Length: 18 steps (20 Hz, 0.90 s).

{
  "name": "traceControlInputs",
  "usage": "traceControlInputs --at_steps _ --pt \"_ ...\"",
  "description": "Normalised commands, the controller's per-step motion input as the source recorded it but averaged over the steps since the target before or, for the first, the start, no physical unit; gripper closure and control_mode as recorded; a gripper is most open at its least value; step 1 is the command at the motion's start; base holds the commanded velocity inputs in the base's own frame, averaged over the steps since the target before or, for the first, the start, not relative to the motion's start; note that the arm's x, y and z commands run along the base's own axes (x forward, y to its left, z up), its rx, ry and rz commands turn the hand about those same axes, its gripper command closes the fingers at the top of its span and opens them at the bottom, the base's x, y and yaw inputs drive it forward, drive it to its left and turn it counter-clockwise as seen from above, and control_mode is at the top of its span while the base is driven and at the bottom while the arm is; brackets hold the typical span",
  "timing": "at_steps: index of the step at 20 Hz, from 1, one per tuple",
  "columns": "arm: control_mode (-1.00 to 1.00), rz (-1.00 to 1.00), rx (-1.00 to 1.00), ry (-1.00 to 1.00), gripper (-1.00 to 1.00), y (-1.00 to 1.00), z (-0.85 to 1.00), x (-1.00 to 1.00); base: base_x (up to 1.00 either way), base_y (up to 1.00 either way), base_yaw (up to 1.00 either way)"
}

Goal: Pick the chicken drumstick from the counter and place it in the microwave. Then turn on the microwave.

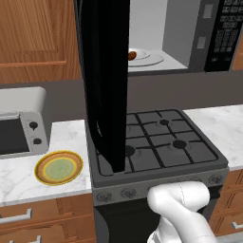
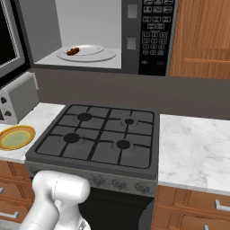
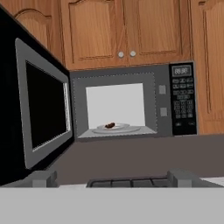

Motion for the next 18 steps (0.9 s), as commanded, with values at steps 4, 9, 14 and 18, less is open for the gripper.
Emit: traceControlInputs --at_steps 4,9,14,18 --pt "-1.00 0.00 0.00 -0.02 -1.00 0.24 0.00 -0.02 0.00 0.00 0.00" --pt "-1.00 0.00 0.00 -0.02 -1.00 0.23 0.00 -0.03 0.00 0.00 0.00" --pt "-1.00 0.00 0.00 -0.03 -1.00 0.20 0.00 -0.01 0.00 0.00 0.00" --pt "-1.00 0.00 0.00 -0.03 -1.00 0.18 0.00 0.00 0.00 0.00 0.00"
